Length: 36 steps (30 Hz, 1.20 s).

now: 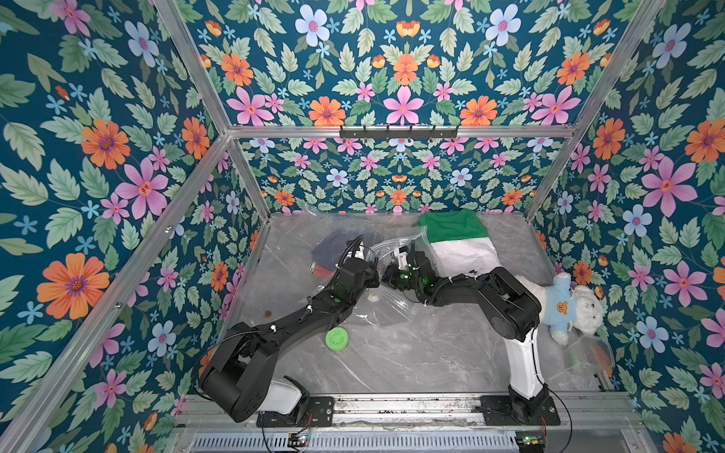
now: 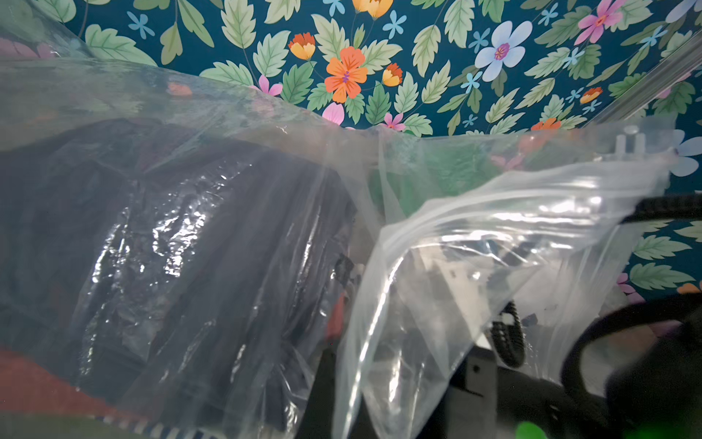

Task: Take the tank top out of the vacuum bag
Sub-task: Take out the tank top from the vacuum bag.

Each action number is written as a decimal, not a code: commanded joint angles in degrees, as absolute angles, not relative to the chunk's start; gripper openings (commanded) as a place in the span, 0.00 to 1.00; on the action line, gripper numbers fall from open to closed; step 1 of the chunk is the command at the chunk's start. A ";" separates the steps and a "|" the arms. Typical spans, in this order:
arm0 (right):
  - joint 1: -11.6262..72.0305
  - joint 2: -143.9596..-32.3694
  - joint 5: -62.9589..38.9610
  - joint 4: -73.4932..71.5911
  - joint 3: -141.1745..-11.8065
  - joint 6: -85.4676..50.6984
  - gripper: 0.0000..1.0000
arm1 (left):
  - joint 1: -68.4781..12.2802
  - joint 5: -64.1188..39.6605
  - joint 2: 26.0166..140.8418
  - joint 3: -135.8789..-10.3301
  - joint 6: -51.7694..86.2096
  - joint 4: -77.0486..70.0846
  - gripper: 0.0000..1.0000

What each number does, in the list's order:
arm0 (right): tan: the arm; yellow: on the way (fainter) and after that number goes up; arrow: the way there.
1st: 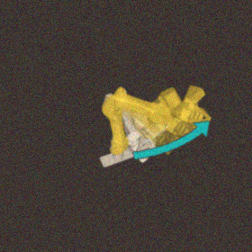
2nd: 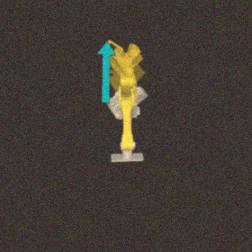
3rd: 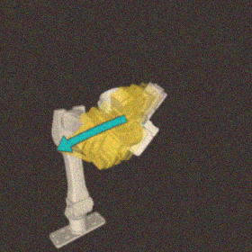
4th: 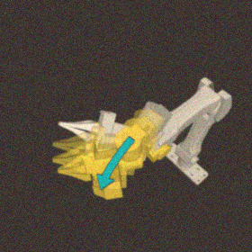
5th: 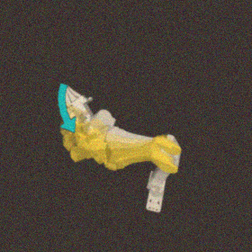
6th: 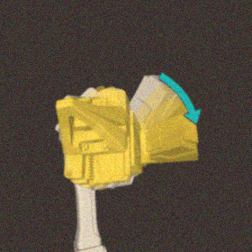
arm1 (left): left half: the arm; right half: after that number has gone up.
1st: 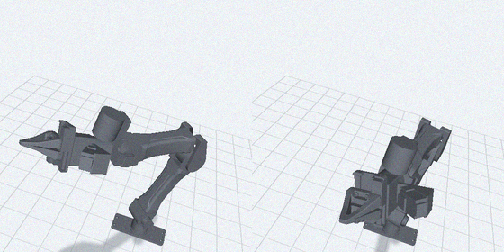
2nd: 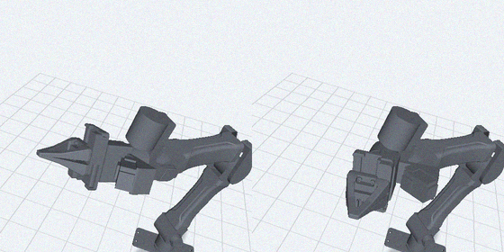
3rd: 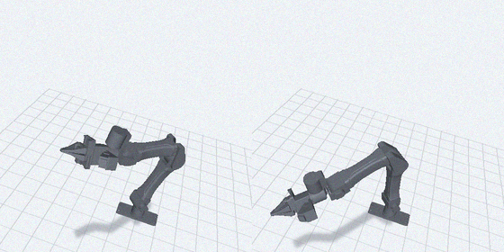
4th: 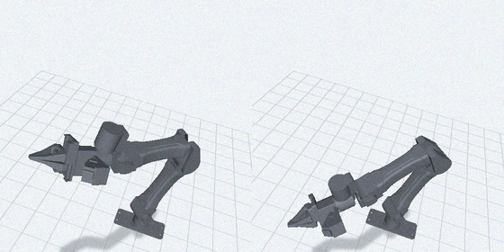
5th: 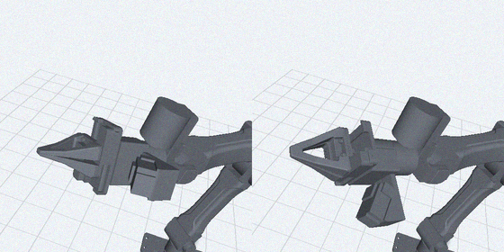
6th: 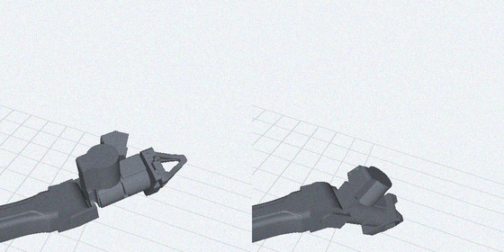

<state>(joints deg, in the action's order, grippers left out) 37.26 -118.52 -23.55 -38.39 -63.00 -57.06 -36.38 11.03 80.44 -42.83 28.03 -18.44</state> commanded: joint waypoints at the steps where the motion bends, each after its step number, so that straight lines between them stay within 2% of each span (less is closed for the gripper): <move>1: 37.45 -115.56 -23.30 -41.87 -58.67 -54.21 0.00 | -35.96 13.92 79.59 -42.62 27.61 -20.04 0.00; 13: 37.27 -98.76 -17.06 -34.98 -43.88 -48.74 0.00 | -35.16 14.48 80.74 -43.35 26.37 -19.44 0.00; 24: 31.27 -89.47 -17.78 -32.13 -33.76 -53.17 0.00 | -34.94 16.99 79.68 -42.78 25.84 -18.87 0.00; 27: 30.68 -86.02 -15.88 -27.00 -33.59 -51.23 0.00 | -34.59 17.15 79.63 -42.73 25.63 -18.35 0.00; 36: 31.70 -92.08 -21.67 -28.71 -39.46 -50.17 0.00 | -34.41 12.38 81.78 -43.41 26.98 -20.96 0.00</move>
<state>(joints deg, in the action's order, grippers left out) 31.18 -90.17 -19.53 -25.91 -37.36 -50.46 -34.54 12.97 81.45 -43.05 26.68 -18.57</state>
